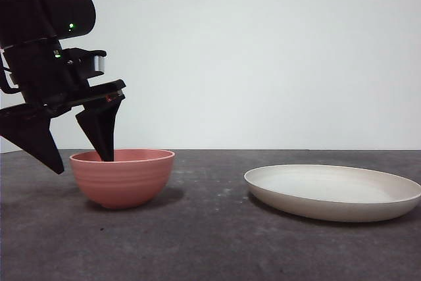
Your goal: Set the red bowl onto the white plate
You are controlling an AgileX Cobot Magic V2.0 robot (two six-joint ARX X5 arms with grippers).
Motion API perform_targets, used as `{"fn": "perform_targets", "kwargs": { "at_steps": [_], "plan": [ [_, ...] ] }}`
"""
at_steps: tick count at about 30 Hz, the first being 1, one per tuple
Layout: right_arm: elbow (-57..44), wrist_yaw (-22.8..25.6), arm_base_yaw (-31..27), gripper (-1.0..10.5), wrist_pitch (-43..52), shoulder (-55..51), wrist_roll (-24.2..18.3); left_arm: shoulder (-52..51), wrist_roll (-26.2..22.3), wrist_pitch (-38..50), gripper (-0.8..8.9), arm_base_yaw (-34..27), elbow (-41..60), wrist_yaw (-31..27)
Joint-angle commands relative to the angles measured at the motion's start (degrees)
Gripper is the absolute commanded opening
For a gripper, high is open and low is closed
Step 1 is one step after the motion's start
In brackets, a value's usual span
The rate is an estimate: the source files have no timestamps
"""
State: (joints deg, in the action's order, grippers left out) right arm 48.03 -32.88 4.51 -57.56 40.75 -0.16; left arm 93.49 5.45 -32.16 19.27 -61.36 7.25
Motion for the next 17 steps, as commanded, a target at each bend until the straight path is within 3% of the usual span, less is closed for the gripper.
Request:
{"fn": "perform_targets", "kwargs": {
  "at_steps": [1,10,17],
  "plan": [
    [0.94,-0.26,0.24,3.9,0.46,0.33,0.22,1.46,-0.02,0.55,2.73,0.26,-1.18,-0.24],
    [0.94,-0.24,0.24,3.9,0.46,0.33,0.20,1.46,-0.02,0.52,0.20,0.26,-1.18,-0.22],
    [0.94,-0.22,0.24,3.9,0.48,0.33,0.20,1.42,0.42,0.90,0.15,0.26,-1.22,-0.20]
  ]
}}
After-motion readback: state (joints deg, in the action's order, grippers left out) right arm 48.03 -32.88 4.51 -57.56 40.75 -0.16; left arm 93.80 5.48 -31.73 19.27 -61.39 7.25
